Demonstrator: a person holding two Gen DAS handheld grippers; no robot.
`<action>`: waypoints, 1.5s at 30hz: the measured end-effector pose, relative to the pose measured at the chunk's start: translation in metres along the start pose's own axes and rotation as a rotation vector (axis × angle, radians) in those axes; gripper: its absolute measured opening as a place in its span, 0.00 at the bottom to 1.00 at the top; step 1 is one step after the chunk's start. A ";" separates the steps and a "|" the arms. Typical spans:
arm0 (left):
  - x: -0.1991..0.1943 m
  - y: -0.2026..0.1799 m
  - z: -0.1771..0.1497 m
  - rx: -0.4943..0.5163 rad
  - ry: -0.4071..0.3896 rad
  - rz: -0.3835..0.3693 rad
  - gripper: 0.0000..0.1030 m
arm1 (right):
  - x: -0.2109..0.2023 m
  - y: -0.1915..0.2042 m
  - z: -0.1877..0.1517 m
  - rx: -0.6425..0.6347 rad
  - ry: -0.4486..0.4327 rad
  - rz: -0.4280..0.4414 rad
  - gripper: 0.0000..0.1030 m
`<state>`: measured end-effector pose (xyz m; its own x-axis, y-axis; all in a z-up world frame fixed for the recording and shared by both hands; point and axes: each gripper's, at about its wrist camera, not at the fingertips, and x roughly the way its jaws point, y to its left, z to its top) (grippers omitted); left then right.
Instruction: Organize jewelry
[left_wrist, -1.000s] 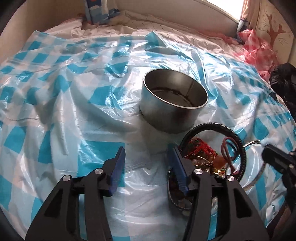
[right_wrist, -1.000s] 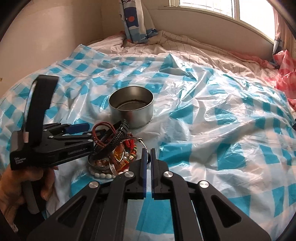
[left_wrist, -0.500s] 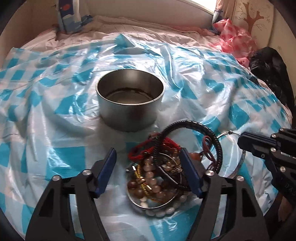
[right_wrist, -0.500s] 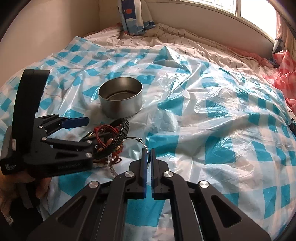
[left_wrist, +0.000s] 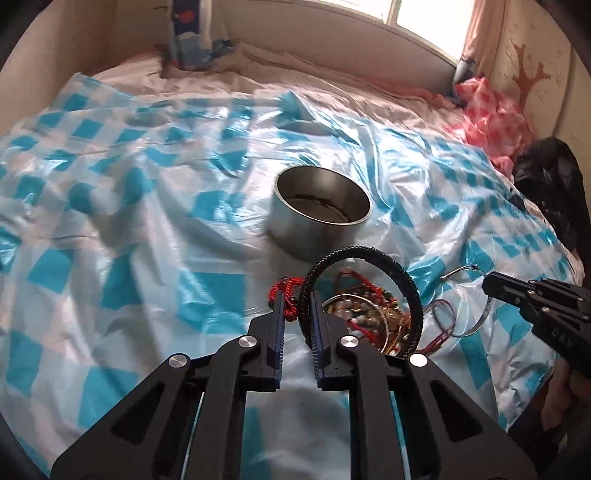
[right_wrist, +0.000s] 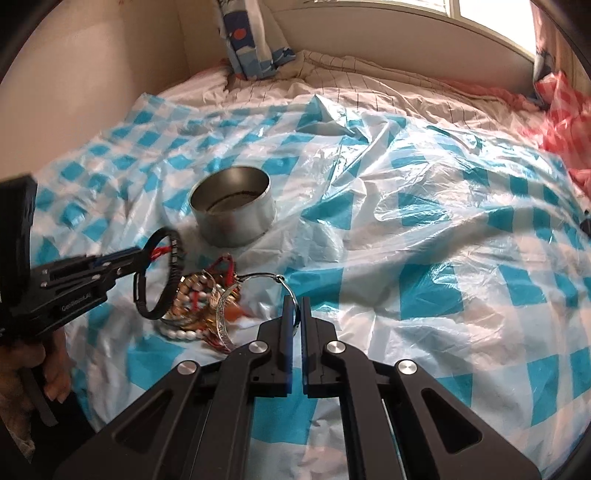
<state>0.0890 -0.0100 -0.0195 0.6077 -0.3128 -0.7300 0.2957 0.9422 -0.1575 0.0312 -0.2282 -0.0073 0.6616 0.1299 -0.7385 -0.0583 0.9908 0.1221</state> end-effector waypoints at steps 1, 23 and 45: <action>-0.003 0.002 0.000 -0.004 -0.004 0.002 0.11 | -0.003 0.000 0.000 0.010 -0.006 0.011 0.04; 0.009 0.013 -0.010 0.069 0.126 0.086 0.14 | -0.011 0.015 0.014 0.039 -0.058 0.091 0.04; 0.027 0.000 0.013 0.098 0.110 0.026 0.05 | 0.002 0.014 0.011 0.050 -0.043 0.104 0.04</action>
<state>0.1145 -0.0197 -0.0305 0.5336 -0.2679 -0.8022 0.3549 0.9319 -0.0752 0.0405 -0.2149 0.0001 0.6854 0.2288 -0.6912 -0.0917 0.9689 0.2298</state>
